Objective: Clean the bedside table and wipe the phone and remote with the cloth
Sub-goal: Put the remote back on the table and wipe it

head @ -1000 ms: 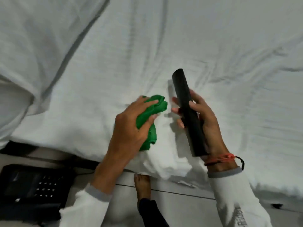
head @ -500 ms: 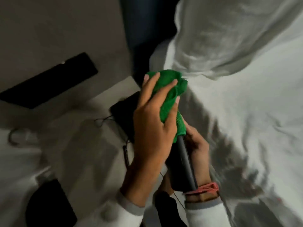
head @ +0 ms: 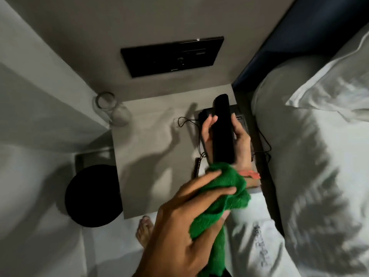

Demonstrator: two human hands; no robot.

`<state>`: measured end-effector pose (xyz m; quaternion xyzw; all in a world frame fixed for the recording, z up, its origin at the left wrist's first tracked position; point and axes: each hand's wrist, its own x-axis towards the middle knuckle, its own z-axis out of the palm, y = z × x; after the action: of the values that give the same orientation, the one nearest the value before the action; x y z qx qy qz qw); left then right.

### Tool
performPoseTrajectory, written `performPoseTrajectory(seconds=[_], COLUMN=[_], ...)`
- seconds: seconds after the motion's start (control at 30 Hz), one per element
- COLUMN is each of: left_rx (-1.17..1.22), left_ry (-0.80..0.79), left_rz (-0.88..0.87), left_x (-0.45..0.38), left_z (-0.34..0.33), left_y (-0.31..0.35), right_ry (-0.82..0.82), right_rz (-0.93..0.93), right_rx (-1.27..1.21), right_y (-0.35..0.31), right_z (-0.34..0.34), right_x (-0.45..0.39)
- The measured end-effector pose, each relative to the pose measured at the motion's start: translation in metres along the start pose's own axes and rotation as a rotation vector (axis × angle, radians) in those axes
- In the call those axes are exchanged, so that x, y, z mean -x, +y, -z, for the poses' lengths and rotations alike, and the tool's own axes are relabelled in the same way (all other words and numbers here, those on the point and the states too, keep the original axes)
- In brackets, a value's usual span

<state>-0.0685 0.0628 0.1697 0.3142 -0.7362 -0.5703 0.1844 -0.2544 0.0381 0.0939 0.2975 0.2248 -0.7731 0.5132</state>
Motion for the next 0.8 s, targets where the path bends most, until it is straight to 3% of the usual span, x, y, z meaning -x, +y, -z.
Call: performPoseTrajectory(seconds=[0.07, 0.13, 0.2, 0.27, 0.37, 0.53, 0.67, 0.8], left_rx=[0.085, 0.121, 0.070, -0.072, -0.291, -0.678, -0.641, -0.494], left_ry=[0.027, 0.163, 0.324, 0.420, 0.347, 0.118, 0.050, 0.010], left_rz=[0.064, 0.121, 0.161, 0.102, 0.034, 0.091, 0.135, 0.181], left_x=[0.013, 0.013, -0.004, -0.027, -0.070, -0.090, -0.071, -0.041], left_z=[0.018, 0.039, 0.059, 0.073, 0.070, 0.033, 0.020, 0.014], left_y=[-0.008, -0.012, -0.018, -0.022, -0.029, -0.031, -0.036, -0.036], right_ry=[0.087, 0.139, 0.058, -0.039, -0.183, -0.163, 0.012, 0.032], right_rz=[-0.032, -0.003, -0.013, -0.151, -0.315, -0.214, -0.168, -0.172], right_rx=[0.124, 0.442, 0.695, 0.771, 0.702, 0.640, 0.554, 0.434], right_y=[0.008, 0.015, 0.023, 0.034, 0.048, 0.062, 0.069, 0.074], right_z=[0.005, 0.015, 0.028, 0.043, 0.054, 0.051, 0.050, 0.049], right_x=[-0.011, -0.012, -0.002, 0.016, 0.040, 0.048, 0.040, 0.034])
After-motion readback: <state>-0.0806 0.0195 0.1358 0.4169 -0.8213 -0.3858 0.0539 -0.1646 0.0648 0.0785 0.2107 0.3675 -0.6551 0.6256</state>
